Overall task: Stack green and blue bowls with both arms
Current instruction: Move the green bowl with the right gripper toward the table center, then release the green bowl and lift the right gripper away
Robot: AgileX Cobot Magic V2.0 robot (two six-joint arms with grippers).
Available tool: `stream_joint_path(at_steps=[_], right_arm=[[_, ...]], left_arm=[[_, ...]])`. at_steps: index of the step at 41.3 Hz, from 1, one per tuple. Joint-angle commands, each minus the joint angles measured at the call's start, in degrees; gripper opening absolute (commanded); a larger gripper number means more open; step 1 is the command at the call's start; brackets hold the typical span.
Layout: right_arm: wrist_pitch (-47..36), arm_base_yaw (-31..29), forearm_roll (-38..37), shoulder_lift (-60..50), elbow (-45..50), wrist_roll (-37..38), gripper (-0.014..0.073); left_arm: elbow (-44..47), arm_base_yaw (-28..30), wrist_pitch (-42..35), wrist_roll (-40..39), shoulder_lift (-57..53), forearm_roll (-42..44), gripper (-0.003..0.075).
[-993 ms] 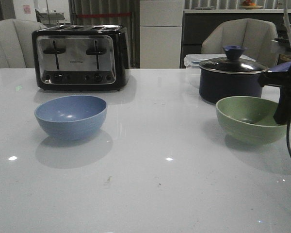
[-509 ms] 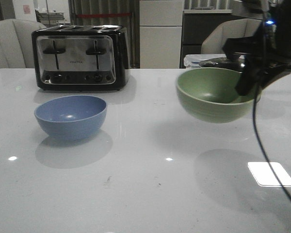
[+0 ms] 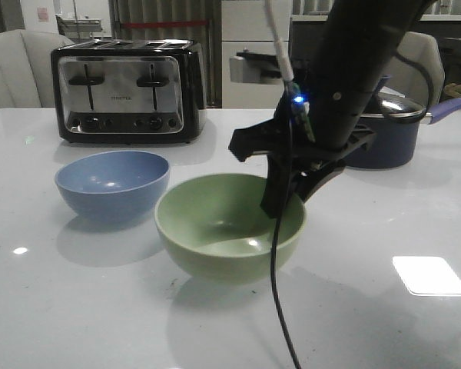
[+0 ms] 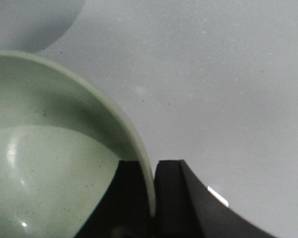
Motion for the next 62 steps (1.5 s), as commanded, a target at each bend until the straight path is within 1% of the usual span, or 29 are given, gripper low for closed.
stream_joint_path(at_steps=[1, 2, 5, 8, 10, 13, 18, 21, 26, 29, 34, 48, 54, 62], right_arm=[[-3.3, 0.0, 0.8, -1.6, -1.7, -0.4, 0.0089], [-3.4, 0.0, 0.8, -1.5, -1.7, -0.4, 0.0100], [-3.6, 0.0, 0.8, -1.3, -1.7, -0.4, 0.0174], [-4.2, 0.0, 0.8, -1.3, -1.7, -0.4, 0.0295], [-4.7, 0.0, 0.7, -1.3, -1.7, -0.4, 0.0355], [-5.3, 0.0, 0.7, -1.4, -1.8, -0.4, 0.0407], [-4.9, 0.0, 0.7, -3.1, -1.7, -0.9, 0.0408], [-5.7, 0.0, 0.7, -6.1, -0.6, -1.2, 0.0408], [-8.2, 0.0, 0.7, -13.0, 3.4, -1.4, 0.0406], [-9.3, 0.0, 0.6, -18.1, 6.6, -2.3, 0.0390], [-9.2, 0.0, 0.6, -27.6, 11.9, -4.8, 0.0363], [-4.6, 0.0, 0.6, -52.5, 23.9, -5.2, 0.0358], [-1.6, 0.0, 0.6, -60.4, 28.1, -5.2, 0.0358], [0.8, 0.0, 0.6, -68.0, 33.3, -5.2, 0.0358]], left_arm=[[-1.5, -0.5, -4.4, 0.0, 0.4, -0.5, 0.0527], [-1.5, -0.5, -4.4, 0.0, 0.4, -0.5, 0.0527], [-1.5, -0.5, -4.4, 0.0, 0.4, -0.5, 0.0527], [-1.5, -0.5, -4.4, 0.0, 0.4, -0.5, 0.0527], [-1.5, -0.5, -4.4, 0.0, 0.4, -0.5, 0.0527], [-1.5, -0.5, -4.4, 0.0, 0.4, -0.5, 0.0527], [-1.5, -0.5, -4.4, 0.0, 0.4, -0.5, 0.0527], [-1.5, -0.5, -4.4, 0.0, 0.4, -0.5, 0.0527], [-1.5, -0.5, -4.4, 0.0, 0.4, -0.5, 0.0527], [-1.5, -0.5, -4.4, 0.0, 0.4, -0.5, 0.0527], [-1.5, -0.5, -4.4, 0.0, 0.4, -0.5, 0.0527], [-1.5, -0.5, -4.4, 0.0, 0.4, -0.5, 0.0527], [-1.5, -0.5, -4.4, 0.0, 0.4, -0.5, 0.0527], [-1.5, -0.5, -6.2, 0.0, 0.4, -0.5, 0.0527]])
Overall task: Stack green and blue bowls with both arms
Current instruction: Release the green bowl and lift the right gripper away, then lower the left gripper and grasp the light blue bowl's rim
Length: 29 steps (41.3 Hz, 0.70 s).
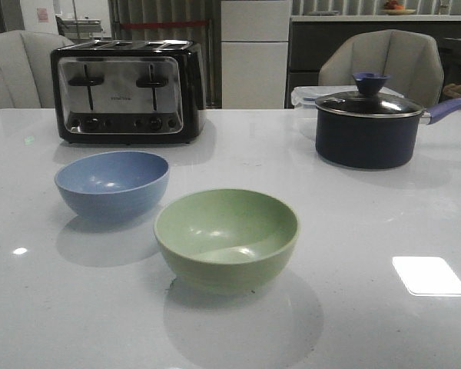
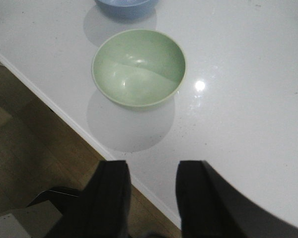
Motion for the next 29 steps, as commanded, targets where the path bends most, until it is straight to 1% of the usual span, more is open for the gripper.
stream_joint_path(at_steps=[1, 7, 15, 20, 29], right_arm=[[-2.1, 0.0, 0.5, -3.7, 0.5, -0.8, 0.0358], [-1.4, 0.0, 0.5, -6.5, 2.1, -0.8, 0.0358], [1.0, 0.0, 0.5, -6.6, 2.1, -0.8, 0.0358], [1.3, 0.0, 0.5, -6.6, 2.1, -0.8, 0.0358], [1.4, 0.0, 0.5, -6.6, 2.1, -0.8, 0.0358]], left_arm=[[-1.5, -0.5, -5.6, 0.0, 0.4, -0.5, 0.0527], [-1.5, -0.5, -7.6, 0.0, 0.5, -0.5, 0.0527], [-5.1, -0.5, -7.4, 0.1, 7.1, -0.5, 0.0527], [-8.8, -0.5, -6.2, 0.2, 14.4, -0.5, 0.0527], [-16.6, -0.5, -6.0, 0.2, 31.9, -0.6, 0.0527]])
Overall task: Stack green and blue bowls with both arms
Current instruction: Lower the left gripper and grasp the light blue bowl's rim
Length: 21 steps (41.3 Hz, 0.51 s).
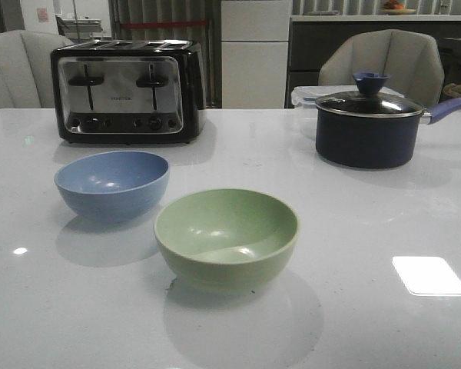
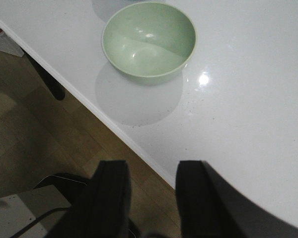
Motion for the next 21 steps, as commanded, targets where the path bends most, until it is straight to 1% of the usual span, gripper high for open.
stream_joint_path(at_steps=[1, 13, 21], right_arm=[[-2.9, 0.0, 0.5, -0.1, -1.5, -0.6, 0.0358], [-2.9, 0.0, 0.5, -0.1, -1.5, -0.6, 0.0358], [-2.9, 0.0, 0.5, -0.1, -1.5, -0.6, 0.0358]], left_arm=[[-5.2, -0.5, -3.7, 0.1, 6.9, -0.9, 0.0527], [-17.3, -0.5, -4.8, 0.1, 27.6, -3.7, 0.0527], [-24.7, -0.5, -6.0, 0.1, 38.3, -3.7, 0.0527]])
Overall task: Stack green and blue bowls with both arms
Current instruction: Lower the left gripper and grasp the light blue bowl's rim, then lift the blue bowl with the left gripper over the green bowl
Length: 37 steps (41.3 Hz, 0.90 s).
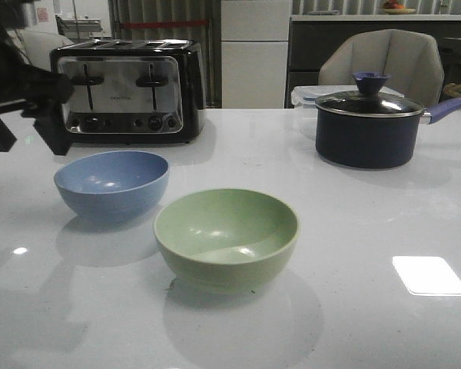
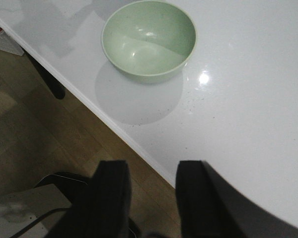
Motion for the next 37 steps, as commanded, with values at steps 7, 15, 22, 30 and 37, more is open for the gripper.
stream_joint_path(at_steps=[7, 15, 22, 30, 37], right_arm=[[-3.1, 0.0, 0.6, -0.1, -1.5, -0.6, 0.0358], [-3.1, 0.0, 0.6, -0.1, -1.5, -0.6, 0.0358], [-3.1, 0.0, 0.6, -0.1, -1.5, -0.6, 0.0358], [-3.1, 0.0, 0.6, -0.1, -1.5, -0.6, 0.0358], [-3.1, 0.0, 0.6, -0.1, -1.5, -0.6, 0.0358]], left_arm=[[-8.6, -0.5, -3.5, 0.1, 7.3, -0.8, 0.0526], [-10.1, -0.5, -4.3, 0.1, 9.9, -0.8, 0.0428], [-10.1, -0.5, -4.3, 0.1, 9.9, -0.8, 0.0242], [-10.2, -0.5, -2.7, 0.1, 9.9, -0.8, 0.0090], [-11.7, -0.5, 0.9, 0.1, 7.2, -0.8, 0.0093]])
